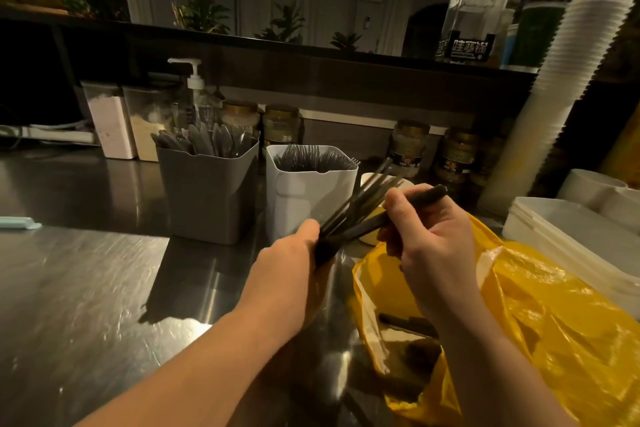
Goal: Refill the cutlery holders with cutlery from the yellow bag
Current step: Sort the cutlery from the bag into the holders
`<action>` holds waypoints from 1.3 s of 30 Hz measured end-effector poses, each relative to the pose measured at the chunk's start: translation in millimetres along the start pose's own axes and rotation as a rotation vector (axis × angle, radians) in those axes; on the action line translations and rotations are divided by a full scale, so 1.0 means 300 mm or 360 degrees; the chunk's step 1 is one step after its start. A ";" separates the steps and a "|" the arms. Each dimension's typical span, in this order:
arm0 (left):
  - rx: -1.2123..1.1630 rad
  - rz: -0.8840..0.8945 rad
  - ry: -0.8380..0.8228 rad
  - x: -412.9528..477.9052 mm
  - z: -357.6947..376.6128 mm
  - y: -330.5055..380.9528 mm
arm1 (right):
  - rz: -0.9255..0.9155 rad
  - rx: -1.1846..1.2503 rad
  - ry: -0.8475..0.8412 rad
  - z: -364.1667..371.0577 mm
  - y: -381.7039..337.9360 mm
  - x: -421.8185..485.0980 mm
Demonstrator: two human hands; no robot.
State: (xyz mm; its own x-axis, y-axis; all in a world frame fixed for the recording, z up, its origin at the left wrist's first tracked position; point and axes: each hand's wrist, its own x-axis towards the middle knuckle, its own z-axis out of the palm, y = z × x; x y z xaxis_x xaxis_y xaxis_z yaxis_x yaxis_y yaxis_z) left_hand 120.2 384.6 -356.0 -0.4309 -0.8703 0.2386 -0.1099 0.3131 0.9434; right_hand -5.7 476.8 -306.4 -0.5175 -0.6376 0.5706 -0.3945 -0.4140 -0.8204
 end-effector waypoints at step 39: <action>-0.0893 -0.0099 -0.0149 0.008 -0.066 0.048 | 0.0247 -0.0716 -0.0767 0.071 0.030 0.012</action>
State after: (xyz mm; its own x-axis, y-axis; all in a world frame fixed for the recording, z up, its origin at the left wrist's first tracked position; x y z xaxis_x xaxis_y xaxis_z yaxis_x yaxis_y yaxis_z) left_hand 135.3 379.7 -337.2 -0.5192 -0.8352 0.1811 0.3437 -0.0101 0.9390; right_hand 4.9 456.9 -312.5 -0.2381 -0.9296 0.2815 -0.6745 -0.0503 -0.7366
